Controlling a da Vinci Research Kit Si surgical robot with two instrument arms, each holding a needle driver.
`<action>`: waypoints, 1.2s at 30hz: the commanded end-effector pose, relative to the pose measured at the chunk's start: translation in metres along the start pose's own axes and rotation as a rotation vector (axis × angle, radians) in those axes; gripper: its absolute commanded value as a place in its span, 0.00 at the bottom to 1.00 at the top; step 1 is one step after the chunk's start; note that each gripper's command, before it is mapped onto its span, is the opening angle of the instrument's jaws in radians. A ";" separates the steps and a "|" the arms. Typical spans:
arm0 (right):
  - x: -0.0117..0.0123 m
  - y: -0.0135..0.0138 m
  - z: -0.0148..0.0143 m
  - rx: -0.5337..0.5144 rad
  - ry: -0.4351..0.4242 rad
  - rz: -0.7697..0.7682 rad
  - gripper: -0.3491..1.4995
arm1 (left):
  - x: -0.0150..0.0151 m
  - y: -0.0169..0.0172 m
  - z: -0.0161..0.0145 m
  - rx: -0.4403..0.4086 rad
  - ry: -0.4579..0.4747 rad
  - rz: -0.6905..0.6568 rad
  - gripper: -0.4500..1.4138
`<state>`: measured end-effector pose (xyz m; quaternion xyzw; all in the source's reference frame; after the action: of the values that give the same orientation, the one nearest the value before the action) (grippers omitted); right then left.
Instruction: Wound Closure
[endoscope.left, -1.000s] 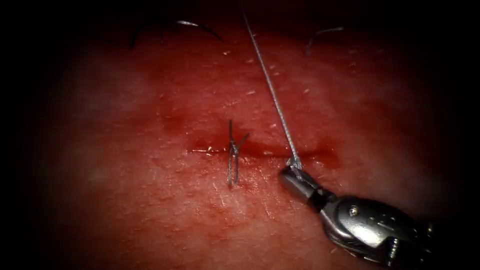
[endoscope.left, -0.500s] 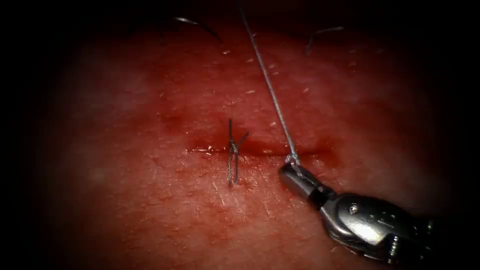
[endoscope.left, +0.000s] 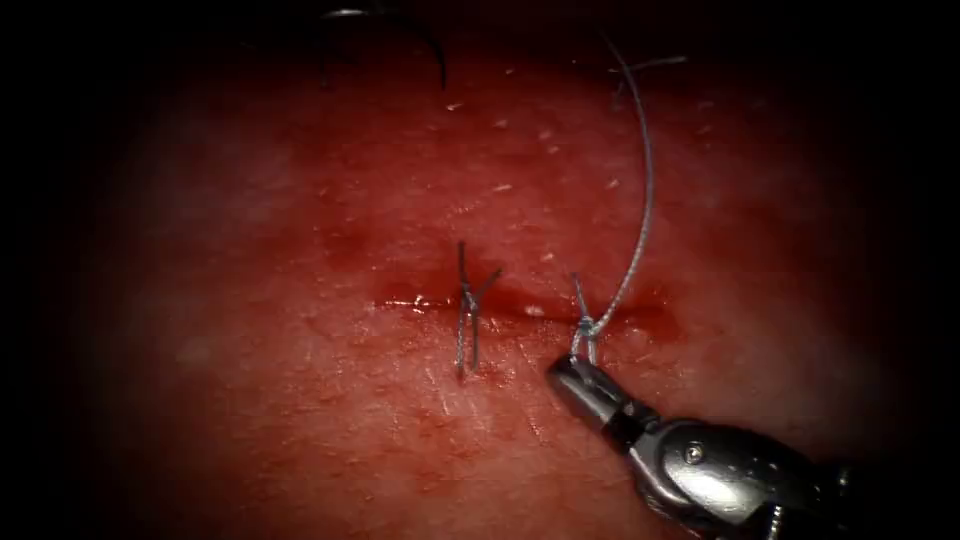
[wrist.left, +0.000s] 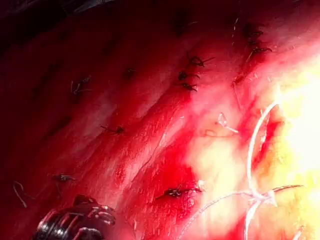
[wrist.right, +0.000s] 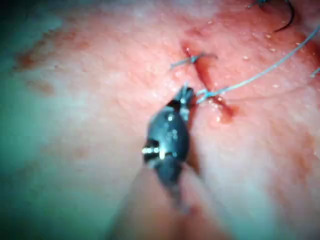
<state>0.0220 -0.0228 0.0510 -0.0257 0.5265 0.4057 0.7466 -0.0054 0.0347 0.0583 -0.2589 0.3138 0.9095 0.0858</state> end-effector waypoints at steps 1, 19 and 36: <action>-0.0008 -0.0007 0.0003 0.005 -0.006 0.001 0.00 | 0.0005 -0.0001 0.0010 0.004 0.001 0.001 0.00; 0.0046 -0.0016 -0.0001 0.095 0.157 -0.088 0.99 | 0.0046 0.0081 -0.0059 -0.060 0.169 -0.082 0.00; 0.0068 -0.0038 -0.0030 0.140 0.162 -0.103 0.98 | 0.0138 0.0164 -0.0173 -0.256 0.384 -0.321 0.00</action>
<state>0.0224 -0.0222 0.0421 -0.0344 0.6105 0.3252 0.7213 -0.0148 0.0104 0.0473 -0.4850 0.1570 0.8491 0.1384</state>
